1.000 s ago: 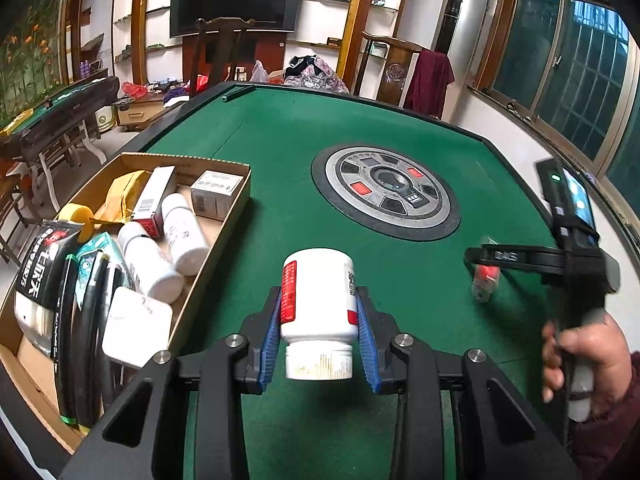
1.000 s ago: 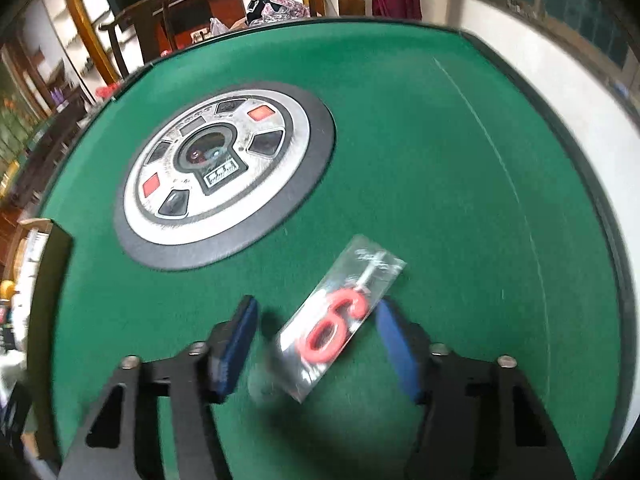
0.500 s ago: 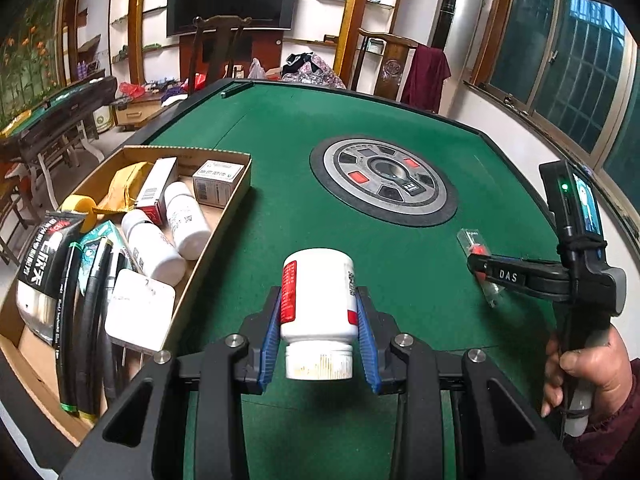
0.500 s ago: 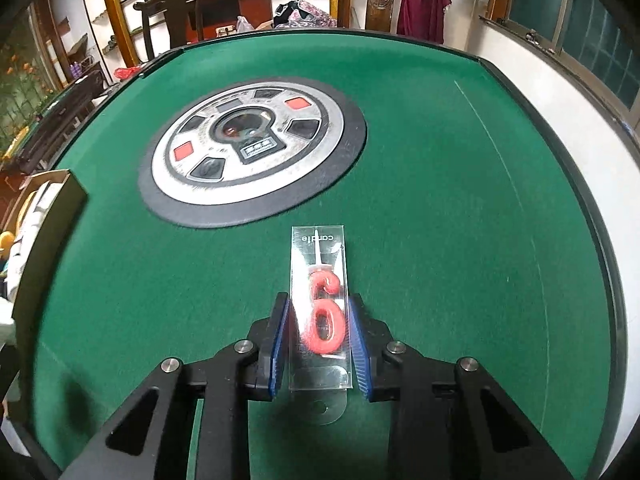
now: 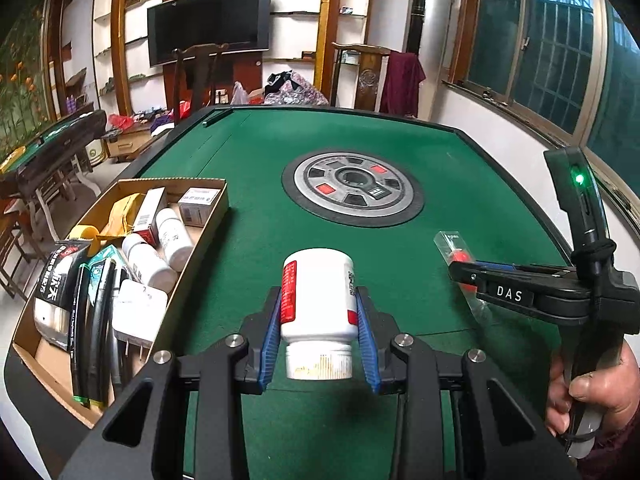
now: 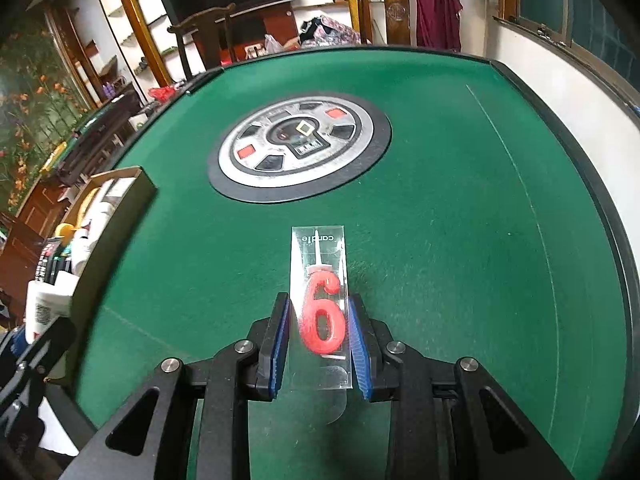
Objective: Organize objects
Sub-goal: 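Carry the bottle and candle packet toward the cardboard tray with both tools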
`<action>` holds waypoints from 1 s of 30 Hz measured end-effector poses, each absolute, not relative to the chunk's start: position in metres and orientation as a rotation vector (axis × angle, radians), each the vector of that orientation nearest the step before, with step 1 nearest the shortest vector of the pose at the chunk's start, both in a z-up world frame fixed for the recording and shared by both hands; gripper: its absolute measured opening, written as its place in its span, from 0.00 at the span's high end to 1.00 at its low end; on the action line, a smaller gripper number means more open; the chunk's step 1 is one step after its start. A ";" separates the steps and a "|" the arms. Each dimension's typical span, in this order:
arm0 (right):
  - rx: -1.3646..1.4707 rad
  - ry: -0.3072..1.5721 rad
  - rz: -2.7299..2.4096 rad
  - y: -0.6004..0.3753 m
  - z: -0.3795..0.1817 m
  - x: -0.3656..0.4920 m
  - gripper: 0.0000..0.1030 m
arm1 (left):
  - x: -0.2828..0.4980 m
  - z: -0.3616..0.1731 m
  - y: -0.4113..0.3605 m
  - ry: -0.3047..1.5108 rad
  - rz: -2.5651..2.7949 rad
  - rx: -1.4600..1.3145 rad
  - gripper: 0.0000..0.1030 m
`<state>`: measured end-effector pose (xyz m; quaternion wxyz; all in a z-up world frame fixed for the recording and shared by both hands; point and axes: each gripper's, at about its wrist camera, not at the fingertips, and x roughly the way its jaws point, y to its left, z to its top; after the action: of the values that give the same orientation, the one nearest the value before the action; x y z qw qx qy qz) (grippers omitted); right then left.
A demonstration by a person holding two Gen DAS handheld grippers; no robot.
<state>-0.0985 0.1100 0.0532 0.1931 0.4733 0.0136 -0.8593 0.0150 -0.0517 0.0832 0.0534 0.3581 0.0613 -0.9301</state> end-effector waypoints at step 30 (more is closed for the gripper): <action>1.216 -0.026 -2.375 0.109 0.087 -0.057 0.70 | 0.052 0.100 -0.037 0.172 -2.877 1.062 0.67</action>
<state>-0.0569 0.1092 0.0868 0.2343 0.4429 -0.0095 -0.8653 0.0517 -0.0369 0.1001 0.0348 0.3456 0.0561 -0.9361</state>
